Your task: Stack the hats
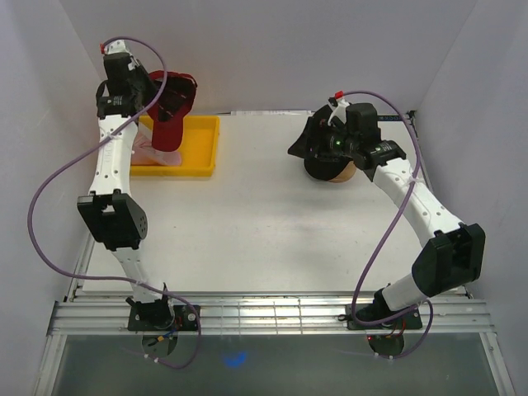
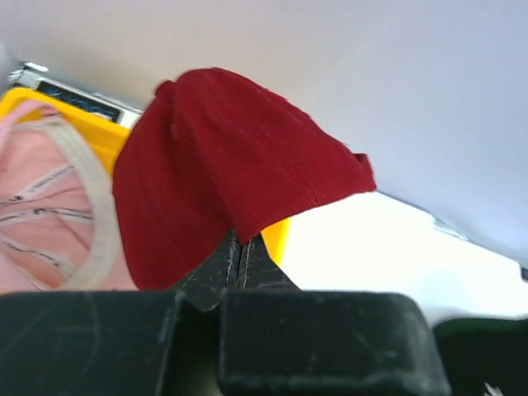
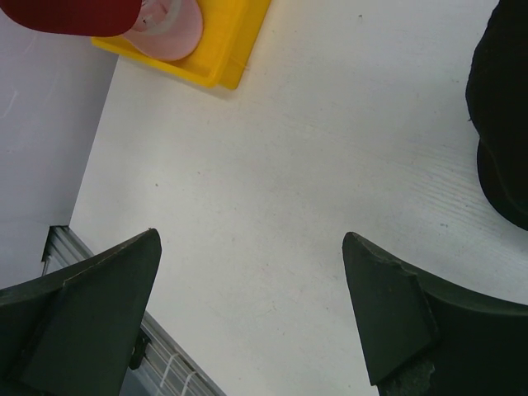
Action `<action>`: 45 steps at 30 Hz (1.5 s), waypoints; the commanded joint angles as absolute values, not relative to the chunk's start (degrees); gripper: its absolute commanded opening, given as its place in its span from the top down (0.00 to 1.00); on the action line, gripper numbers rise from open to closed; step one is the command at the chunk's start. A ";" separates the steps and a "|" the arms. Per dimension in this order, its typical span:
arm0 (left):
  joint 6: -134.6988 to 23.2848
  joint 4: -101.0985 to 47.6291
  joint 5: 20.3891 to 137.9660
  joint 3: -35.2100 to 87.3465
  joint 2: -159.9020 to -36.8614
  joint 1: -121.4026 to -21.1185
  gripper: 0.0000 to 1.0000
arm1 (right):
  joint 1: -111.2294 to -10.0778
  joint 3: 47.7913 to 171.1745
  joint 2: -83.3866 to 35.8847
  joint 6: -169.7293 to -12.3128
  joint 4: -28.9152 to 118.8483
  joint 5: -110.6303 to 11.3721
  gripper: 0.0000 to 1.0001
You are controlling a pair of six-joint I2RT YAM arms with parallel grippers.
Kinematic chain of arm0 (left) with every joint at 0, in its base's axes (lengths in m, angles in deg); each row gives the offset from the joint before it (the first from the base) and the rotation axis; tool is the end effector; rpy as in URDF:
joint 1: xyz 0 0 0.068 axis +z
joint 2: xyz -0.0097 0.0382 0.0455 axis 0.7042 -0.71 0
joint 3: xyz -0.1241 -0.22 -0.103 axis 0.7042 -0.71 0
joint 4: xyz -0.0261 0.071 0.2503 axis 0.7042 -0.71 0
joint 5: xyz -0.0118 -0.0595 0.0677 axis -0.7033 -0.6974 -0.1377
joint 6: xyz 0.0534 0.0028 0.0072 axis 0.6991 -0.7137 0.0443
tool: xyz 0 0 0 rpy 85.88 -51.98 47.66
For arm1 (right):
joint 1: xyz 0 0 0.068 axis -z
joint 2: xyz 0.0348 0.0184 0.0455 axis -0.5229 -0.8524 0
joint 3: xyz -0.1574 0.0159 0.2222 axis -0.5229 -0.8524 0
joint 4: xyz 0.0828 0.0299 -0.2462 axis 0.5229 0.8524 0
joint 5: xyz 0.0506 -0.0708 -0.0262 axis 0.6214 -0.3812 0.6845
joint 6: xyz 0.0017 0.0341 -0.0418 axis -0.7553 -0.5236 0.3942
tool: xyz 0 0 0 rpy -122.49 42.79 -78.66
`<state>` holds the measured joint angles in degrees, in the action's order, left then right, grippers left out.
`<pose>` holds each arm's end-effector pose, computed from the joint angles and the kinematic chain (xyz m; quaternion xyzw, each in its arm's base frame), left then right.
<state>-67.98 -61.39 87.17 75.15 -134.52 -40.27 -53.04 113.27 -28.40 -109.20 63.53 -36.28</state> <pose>0.4480 0.0351 0.4169 -0.2028 0.8081 -0.0949 0.5448 0.3184 0.1392 0.3633 -0.0719 0.8340 0.3488 0.4215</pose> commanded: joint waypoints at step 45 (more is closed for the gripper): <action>-75.41 -46.68 121.19 5.14 -108.05 -102.41 1.00 | -56.31 98.54 -17.47 -111.89 64.50 -39.52 0.04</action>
<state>-67.83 -45.00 115.19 6.91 -107.70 -100.09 -55.71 100.04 -19.90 -111.67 65.39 -39.10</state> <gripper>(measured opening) 0.010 0.957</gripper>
